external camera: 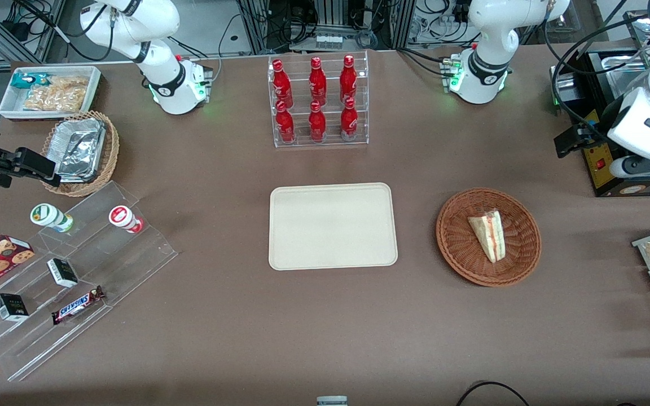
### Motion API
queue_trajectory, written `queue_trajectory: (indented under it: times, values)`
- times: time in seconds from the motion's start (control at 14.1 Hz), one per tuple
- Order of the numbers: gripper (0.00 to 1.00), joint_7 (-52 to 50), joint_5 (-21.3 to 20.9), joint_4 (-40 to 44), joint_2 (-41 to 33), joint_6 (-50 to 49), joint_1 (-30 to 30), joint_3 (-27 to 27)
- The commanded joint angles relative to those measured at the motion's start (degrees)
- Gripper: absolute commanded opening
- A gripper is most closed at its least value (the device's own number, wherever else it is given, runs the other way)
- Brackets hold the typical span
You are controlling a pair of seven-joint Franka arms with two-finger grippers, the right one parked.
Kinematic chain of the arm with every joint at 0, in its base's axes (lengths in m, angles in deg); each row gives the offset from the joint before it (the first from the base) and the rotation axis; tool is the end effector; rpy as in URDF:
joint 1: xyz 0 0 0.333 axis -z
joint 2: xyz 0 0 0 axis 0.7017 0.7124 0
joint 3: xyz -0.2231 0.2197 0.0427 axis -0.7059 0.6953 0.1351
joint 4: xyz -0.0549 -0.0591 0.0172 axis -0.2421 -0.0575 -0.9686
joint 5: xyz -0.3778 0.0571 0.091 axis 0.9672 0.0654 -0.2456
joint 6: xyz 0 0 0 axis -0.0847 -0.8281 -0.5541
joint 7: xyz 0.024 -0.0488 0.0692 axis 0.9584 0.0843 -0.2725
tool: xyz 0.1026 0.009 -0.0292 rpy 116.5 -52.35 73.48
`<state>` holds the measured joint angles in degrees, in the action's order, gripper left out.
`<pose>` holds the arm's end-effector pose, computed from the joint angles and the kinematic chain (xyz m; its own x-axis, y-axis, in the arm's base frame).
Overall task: Place sandwich from basket to tray
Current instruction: 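Move the left gripper over the wrapped sandwich in the wicker basket, then lower the left gripper and close it on the wrapped sandwich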
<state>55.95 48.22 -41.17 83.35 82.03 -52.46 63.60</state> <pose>0.5384 -0.0489 0.6084 0.9779 0.1439 -0.1515 0.1273 -0.9853 -0.1142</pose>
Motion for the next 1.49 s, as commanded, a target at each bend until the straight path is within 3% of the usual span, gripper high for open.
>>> queue_trajectory:
  times: [0.0, 0.14, 0.71, 0.92, 1.42]
  values:
    - [1.00, -3.1, -0.8, -0.8, 2.3, -0.6, -0.8, -0.7]
    - [1.00, -3.2, -0.3, -3.6, 3.2, 0.9, -0.9, -0.5]
    - [1.00, -3.8, 0.0, -26.1, 3.1, 26.8, -0.8, -0.3]
    - [1.00, -6.1, 2.7, -32.0, 3.5, 35.1, -0.6, -0.3]
    - [1.00, -10.4, 4.2, -35.4, 8.8, 45.6, 3.1, -0.4]
